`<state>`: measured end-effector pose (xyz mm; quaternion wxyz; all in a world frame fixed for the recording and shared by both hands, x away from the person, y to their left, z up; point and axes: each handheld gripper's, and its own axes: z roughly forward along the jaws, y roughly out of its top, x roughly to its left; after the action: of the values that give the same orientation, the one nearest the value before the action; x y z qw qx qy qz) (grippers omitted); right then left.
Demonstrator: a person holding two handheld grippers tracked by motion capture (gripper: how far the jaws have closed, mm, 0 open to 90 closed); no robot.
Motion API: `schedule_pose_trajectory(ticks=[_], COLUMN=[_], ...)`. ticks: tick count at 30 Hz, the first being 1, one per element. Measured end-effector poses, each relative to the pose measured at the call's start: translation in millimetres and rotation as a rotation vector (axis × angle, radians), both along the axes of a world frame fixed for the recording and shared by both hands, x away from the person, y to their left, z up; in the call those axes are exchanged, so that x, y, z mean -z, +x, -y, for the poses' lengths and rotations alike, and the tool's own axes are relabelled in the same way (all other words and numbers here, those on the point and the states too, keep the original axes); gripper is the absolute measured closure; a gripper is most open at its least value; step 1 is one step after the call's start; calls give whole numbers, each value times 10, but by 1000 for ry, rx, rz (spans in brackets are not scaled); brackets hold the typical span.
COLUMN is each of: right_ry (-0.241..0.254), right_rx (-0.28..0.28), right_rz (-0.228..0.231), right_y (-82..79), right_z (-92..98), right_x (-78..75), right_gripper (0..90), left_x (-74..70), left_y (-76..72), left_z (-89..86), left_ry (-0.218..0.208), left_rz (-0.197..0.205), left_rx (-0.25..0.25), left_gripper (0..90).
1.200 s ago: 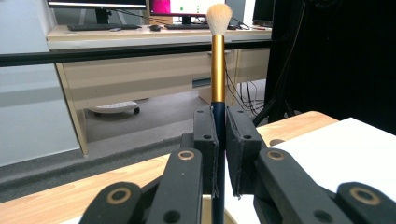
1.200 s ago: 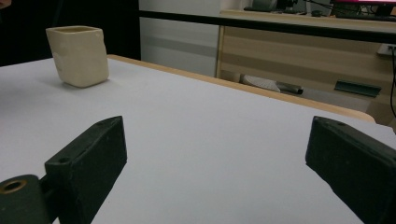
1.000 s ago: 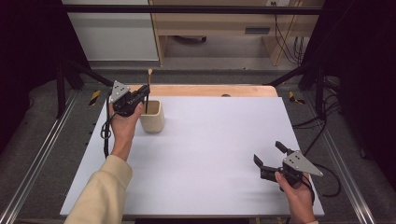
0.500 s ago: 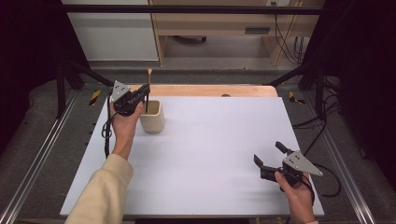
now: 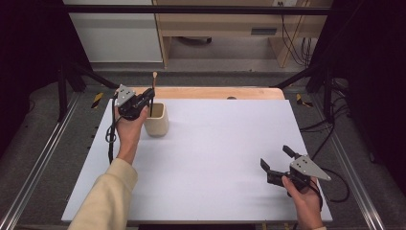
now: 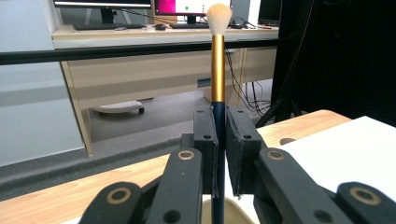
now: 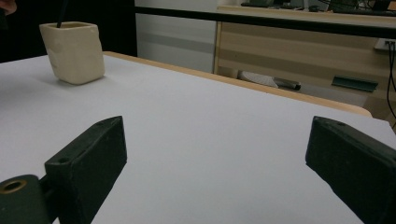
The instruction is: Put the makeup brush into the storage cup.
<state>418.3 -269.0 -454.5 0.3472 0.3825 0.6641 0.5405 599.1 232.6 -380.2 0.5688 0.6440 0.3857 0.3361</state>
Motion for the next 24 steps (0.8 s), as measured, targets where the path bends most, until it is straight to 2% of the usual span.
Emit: schedule_pose_trajectory(ticks=[24], right_ry=[-4], right_rx=[-1], right_rz=[-6], right_y=[2], right_z=[-4], right_x=[6], right_gripper=[59], left_x=[131], left_y=[-43], left_z=[-36], left_ry=[11], left_rz=[-9], left_rx=[-5], left_gripper=[828])
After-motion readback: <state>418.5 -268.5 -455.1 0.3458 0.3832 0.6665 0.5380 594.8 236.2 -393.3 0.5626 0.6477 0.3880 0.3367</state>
